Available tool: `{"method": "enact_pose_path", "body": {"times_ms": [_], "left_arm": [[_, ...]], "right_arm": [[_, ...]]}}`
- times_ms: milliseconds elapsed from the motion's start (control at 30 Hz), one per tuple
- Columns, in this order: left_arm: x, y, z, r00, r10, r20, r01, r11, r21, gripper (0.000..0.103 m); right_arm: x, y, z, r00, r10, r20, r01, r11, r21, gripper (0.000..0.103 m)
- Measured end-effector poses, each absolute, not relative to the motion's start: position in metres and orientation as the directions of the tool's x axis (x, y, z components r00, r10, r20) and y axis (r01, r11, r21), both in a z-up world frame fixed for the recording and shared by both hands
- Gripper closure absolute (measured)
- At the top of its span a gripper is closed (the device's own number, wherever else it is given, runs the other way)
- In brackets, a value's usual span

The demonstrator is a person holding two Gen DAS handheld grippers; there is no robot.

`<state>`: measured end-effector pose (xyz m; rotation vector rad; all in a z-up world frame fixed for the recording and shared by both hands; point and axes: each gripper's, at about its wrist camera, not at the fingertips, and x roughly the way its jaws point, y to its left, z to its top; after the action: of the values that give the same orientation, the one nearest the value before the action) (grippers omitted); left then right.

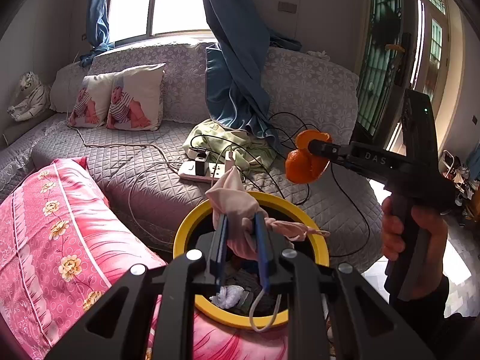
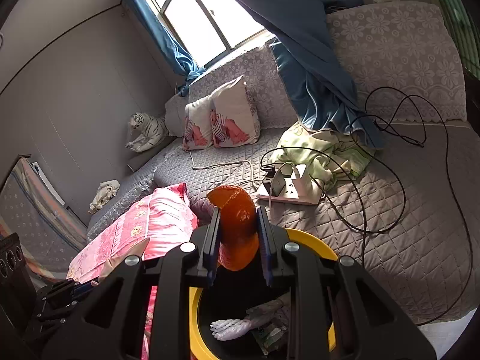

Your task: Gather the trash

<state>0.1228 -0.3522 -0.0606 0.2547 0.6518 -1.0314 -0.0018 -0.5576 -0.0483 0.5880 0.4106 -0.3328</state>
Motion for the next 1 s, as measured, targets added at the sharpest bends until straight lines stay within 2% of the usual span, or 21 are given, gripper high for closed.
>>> {"method": "enact_pose_path", "body": {"times_ms": [400,500,533,600,667,1000], "left_arm": [[0.145,-0.387,-0.105,0.322,-0.645,-0.693,0.842,0.529,-0.101,0.085],[0.151,-0.389,-0.114,0.301,-0.637,-0.710,0.827,0.545,-0.137,0.078],[0.155,-0.388,-0.115,0.296,-0.636,-0.712,0.817,0.556,-0.157,0.075],[0.161,-0.383,-0.117,0.300,-0.630,-0.716,0.794,0.581,-0.178,0.066],[0.167,-0.377,-0.117,0.310,-0.626,-0.715,0.775,0.602,-0.192,0.063],[0.192,-0.317,-0.089,0.416,-0.630,-0.656,0.686,0.691,-0.229,0.064]], "right_arm": [[0.019,-0.561,-0.073,0.800,-0.223,-0.557,0.483,0.789,0.379,0.078],[0.025,-0.562,-0.079,0.777,-0.235,-0.585,0.504,0.788,0.354,0.069],[0.026,-0.562,-0.080,0.775,-0.235,-0.587,0.507,0.785,0.355,0.060],[0.025,-0.565,-0.081,0.777,-0.238,-0.582,0.513,0.776,0.368,0.052],[0.024,-0.567,-0.080,0.773,-0.248,-0.583,0.522,0.771,0.364,0.052],[0.021,-0.550,-0.053,0.777,-0.296,-0.556,0.526,0.790,0.316,0.052]]}}
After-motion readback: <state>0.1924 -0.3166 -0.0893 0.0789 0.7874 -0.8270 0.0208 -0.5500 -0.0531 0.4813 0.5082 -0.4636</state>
